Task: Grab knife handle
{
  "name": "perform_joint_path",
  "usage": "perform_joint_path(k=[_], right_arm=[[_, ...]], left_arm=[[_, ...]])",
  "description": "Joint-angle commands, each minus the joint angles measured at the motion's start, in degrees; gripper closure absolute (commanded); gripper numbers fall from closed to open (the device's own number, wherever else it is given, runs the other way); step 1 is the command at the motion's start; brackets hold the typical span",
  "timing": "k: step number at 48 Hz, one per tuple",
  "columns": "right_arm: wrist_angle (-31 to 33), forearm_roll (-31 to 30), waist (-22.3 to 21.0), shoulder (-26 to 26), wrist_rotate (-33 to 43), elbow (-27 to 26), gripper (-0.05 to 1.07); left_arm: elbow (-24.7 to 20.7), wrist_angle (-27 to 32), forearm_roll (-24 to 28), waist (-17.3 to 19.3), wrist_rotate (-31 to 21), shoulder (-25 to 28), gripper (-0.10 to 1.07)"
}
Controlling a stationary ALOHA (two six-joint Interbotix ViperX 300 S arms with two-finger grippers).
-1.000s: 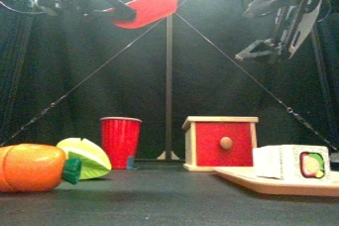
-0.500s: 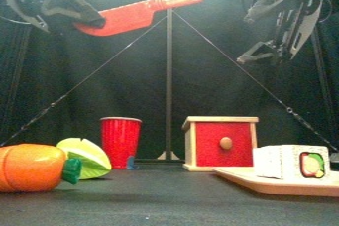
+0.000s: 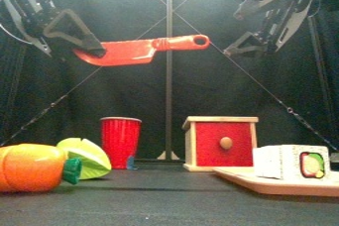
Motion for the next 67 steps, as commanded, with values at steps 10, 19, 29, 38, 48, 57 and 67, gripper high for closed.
perform_joint_path(k=[10,19,29,38,48,57,67], right_arm=[[-0.1,-4.7,0.9,5.9,-0.1,-5.3,-0.01],[-0.1,-7.5,2.3,10.3,-0.1,-8.1,-0.01],[-0.1,-7.7,2.5,13.6,-0.2,-9.3,-0.01],[-0.1,-7.8,2.3,16.0,-0.2,-10.8,-0.01],[-0.1,-7.9,2.1,17.0,-0.2,-11.8,-0.01],[-0.1,-7.9,2.1,17.1,-0.2,-11.9,0.02],[-0.1,-7.8,2.0,17.1,-0.2,-11.8,0.22]], left_arm=[[-4.5,1.8,5.5,1.1,-0.4,4.8,0.81],[-6.3,1.8,6.3,1.9,-0.4,6.2,0.81],[-6.3,1.7,6.3,2.7,-0.4,6.5,0.81],[-6.4,1.7,6.3,2.8,-0.4,6.5,0.81],[-6.3,1.5,6.3,2.8,-0.4,6.5,0.81],[-6.3,1.6,6.3,2.8,-0.4,6.5,0.81],[-6.4,1.5,6.3,2.8,-0.4,6.5,0.81]])
